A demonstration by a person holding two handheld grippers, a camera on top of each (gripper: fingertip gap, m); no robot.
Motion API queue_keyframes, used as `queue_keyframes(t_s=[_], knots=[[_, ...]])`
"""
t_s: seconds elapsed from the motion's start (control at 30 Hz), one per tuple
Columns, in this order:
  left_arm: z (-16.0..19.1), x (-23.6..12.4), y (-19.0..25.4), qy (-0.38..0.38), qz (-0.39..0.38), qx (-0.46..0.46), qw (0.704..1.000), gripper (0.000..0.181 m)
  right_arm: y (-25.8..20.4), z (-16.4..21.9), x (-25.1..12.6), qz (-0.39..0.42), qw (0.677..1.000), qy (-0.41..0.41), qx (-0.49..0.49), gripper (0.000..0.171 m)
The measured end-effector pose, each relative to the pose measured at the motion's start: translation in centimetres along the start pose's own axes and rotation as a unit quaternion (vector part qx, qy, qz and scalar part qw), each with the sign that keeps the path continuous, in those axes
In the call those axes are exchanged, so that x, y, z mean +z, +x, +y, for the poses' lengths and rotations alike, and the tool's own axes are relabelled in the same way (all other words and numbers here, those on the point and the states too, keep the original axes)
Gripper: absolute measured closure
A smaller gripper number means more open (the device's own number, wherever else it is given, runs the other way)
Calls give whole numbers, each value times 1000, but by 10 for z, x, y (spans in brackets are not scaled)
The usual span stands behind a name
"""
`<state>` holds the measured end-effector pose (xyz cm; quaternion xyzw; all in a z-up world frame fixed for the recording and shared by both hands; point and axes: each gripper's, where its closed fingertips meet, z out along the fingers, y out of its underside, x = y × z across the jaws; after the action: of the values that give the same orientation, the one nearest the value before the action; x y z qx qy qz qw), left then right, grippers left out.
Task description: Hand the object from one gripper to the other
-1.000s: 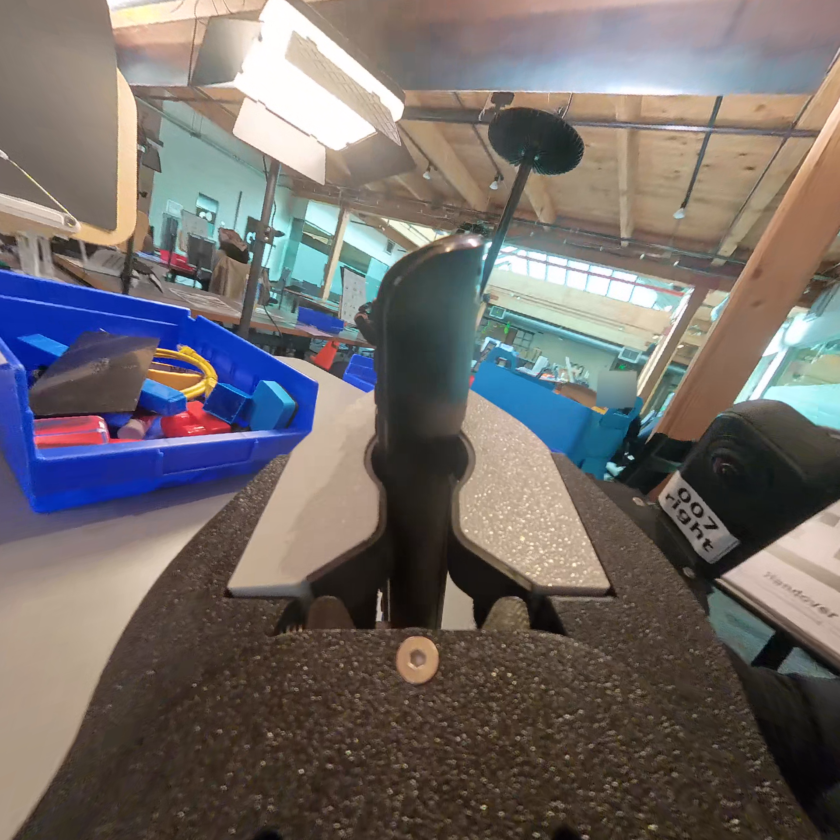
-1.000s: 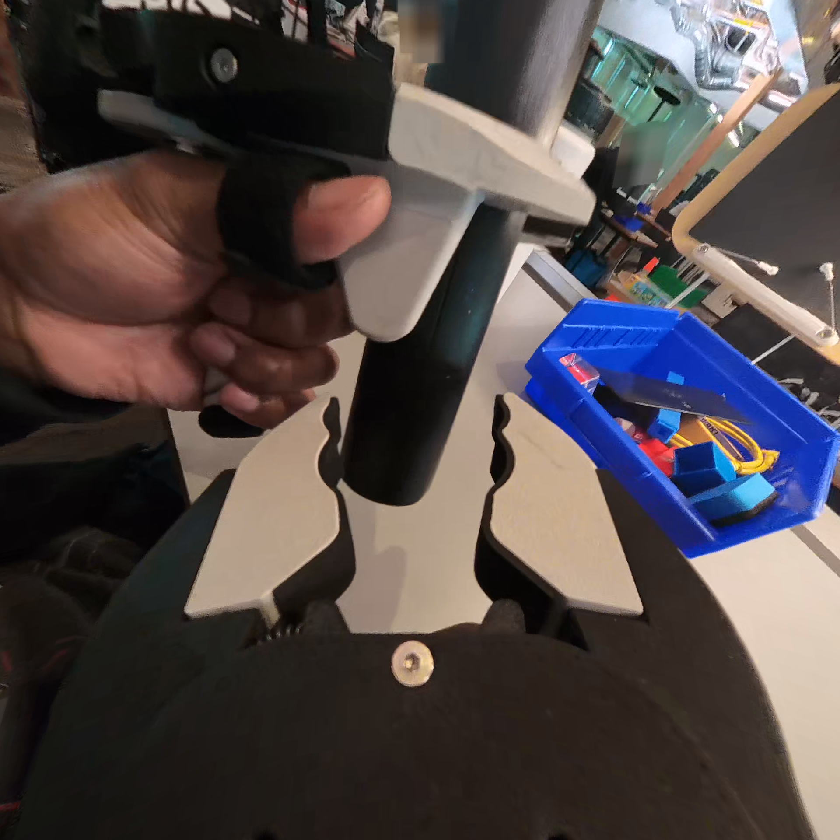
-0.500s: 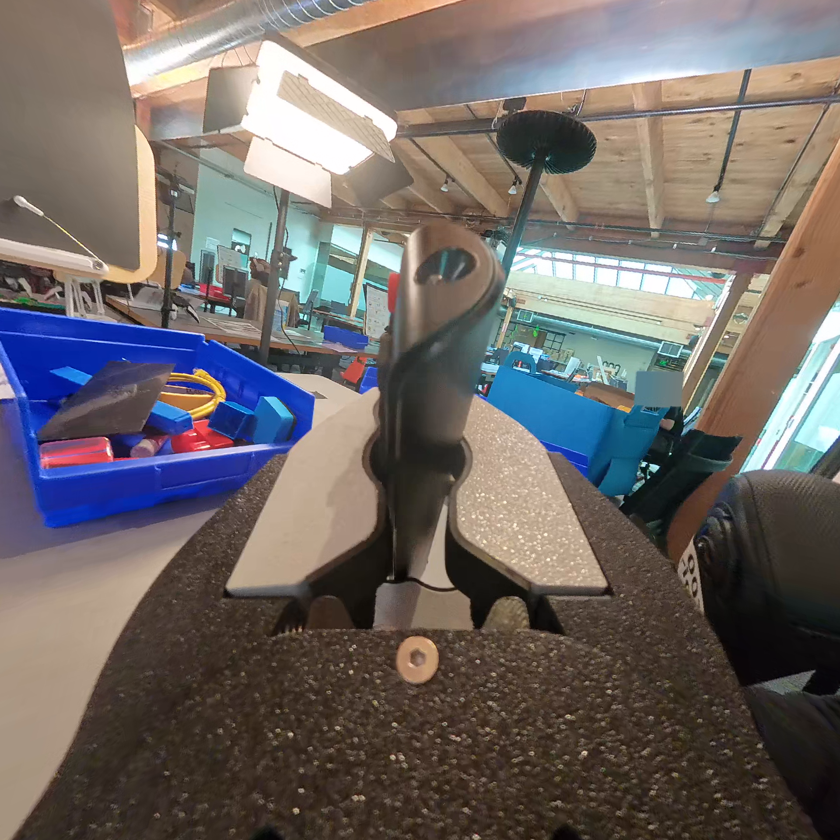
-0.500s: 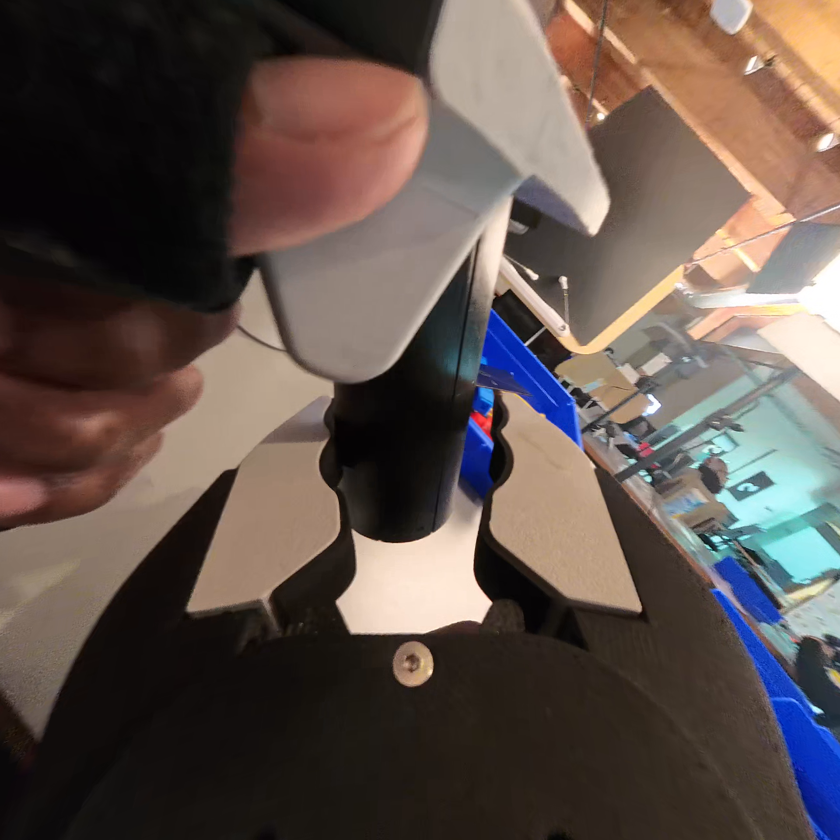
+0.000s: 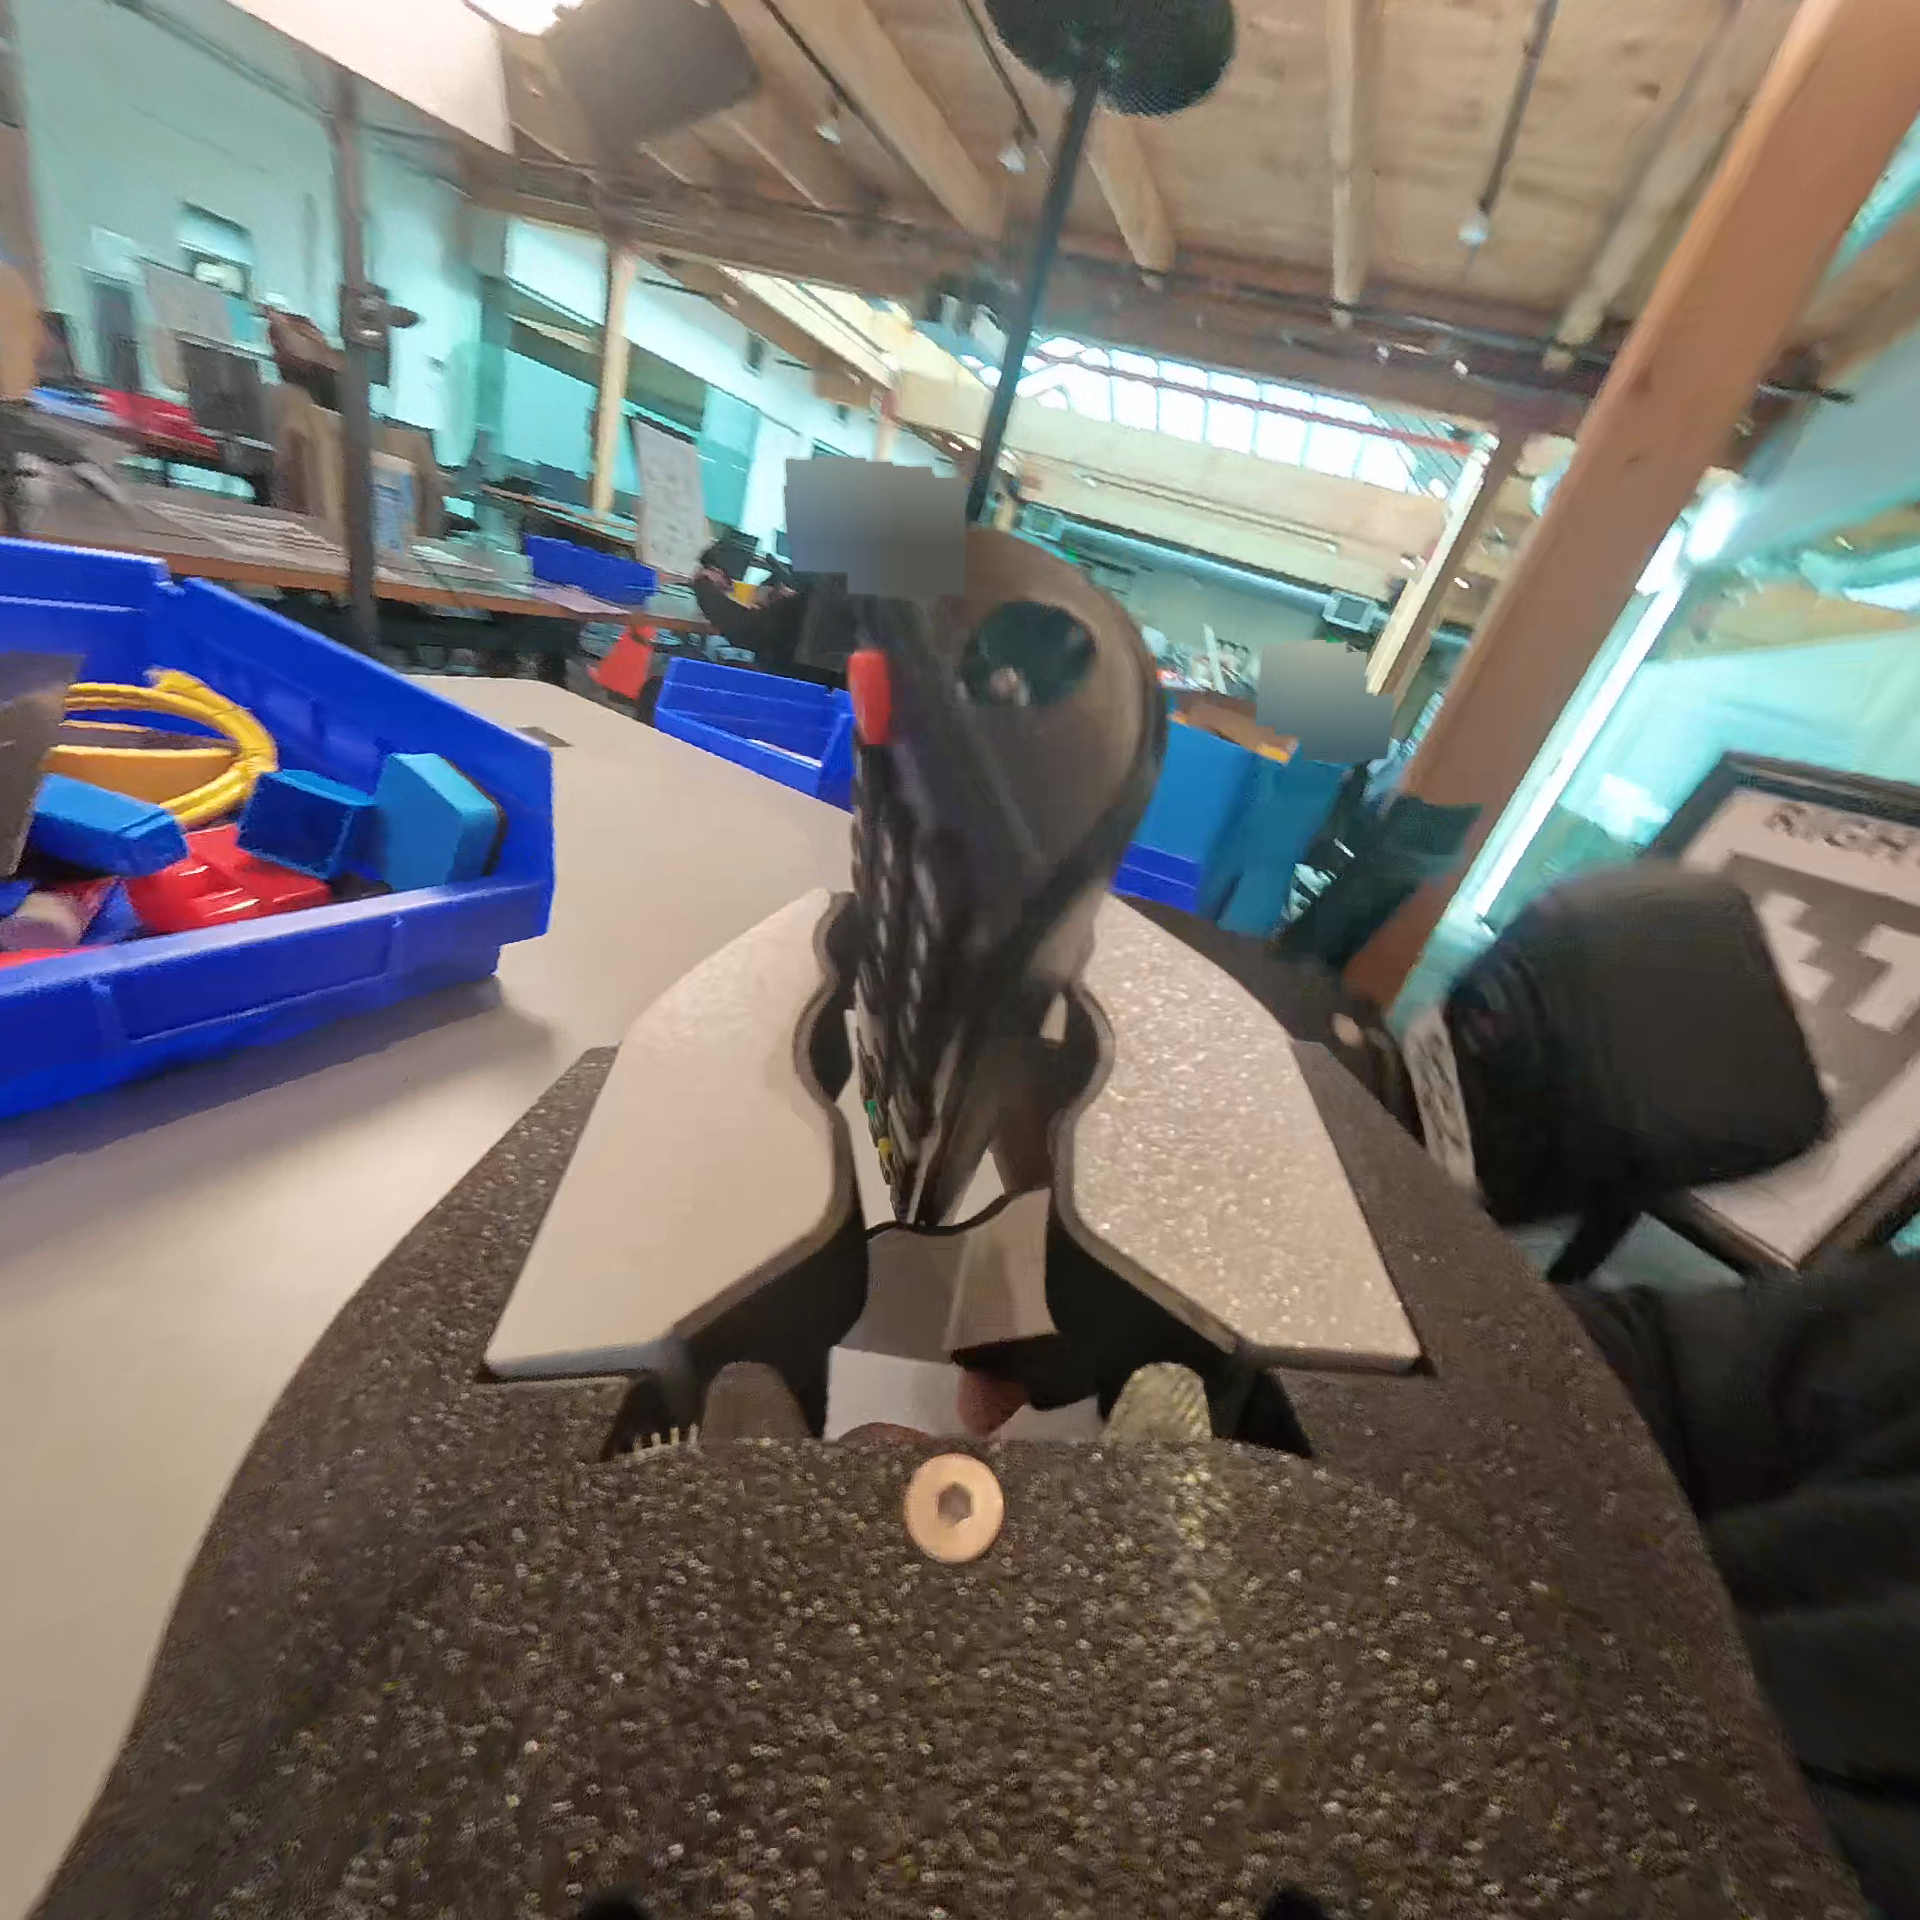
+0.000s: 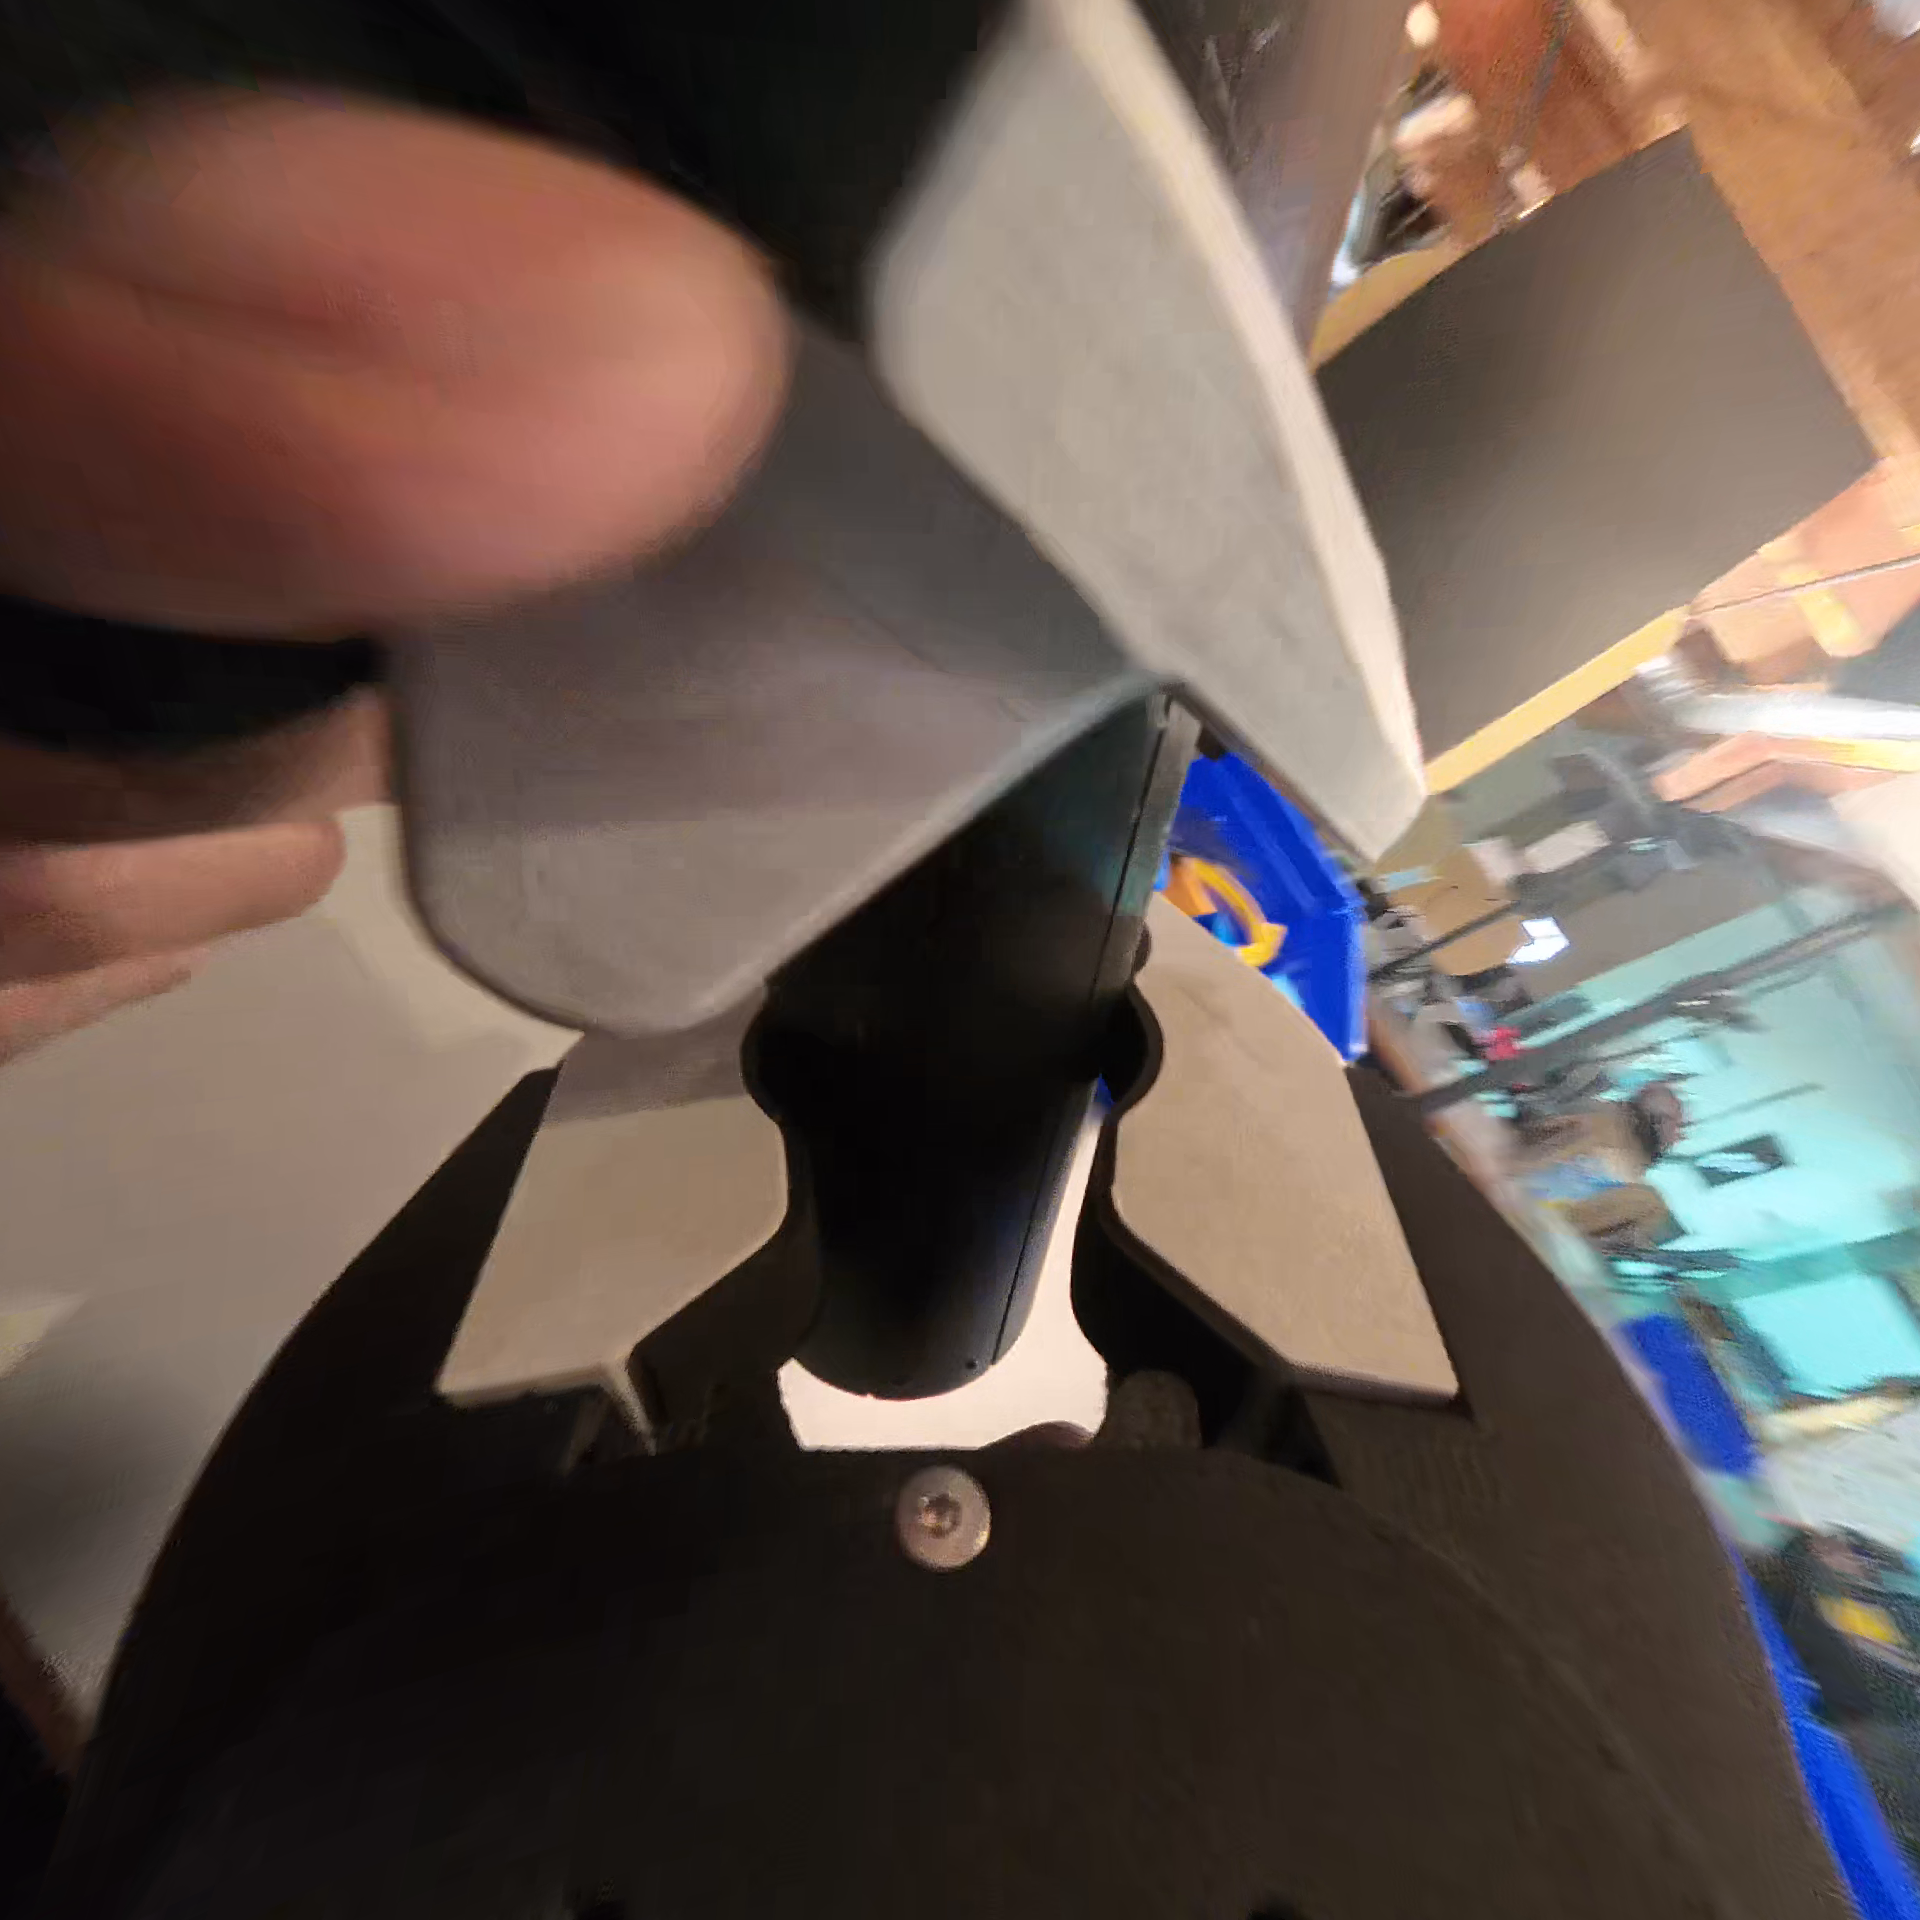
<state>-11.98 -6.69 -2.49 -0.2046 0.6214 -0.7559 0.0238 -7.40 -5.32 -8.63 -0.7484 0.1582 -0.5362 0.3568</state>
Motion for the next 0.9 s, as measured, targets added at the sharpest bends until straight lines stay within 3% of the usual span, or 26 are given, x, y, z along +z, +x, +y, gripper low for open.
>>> queue_keyframes(t_s=[0.03,0.13,0.2,0.33,0.5,0.6,0.67,0.77,0.83,0.9], knots=[[-3,-2,2,-3,17,7,1000,139,-2,0,0,-33,999,3,37,113],[-15,-14,7,12,70,36,997,127,-10,-9,-8,-156,976,41,149,113],[-20,-23,7,16,98,55,994,124,-19,-18,-20,-251,942,67,211,113],[-20,-34,9,16,147,82,986,118,-42,-41,-62,-460,831,130,286,114],[-2,-36,36,3,256,35,966,110,-71,-58,-112,-632,699,163,293,113],[8,-40,62,-5,338,28,941,114,-92,-60,-127,-683,661,148,273,113],[15,-49,77,-3,384,47,922,145,-99,-60,-127,-689,658,137,272,113],[10,-44,68,3,343,54,938,151,-93,-57,-112,-656,685,132,288,116],[3,-36,48,1,260,80,962,157,-78,-48,-82,-569,757,120,297,128],[-2,-32,32,-11,169,150,974,158,-56,-35,-54,-454,844,105,268,121]])
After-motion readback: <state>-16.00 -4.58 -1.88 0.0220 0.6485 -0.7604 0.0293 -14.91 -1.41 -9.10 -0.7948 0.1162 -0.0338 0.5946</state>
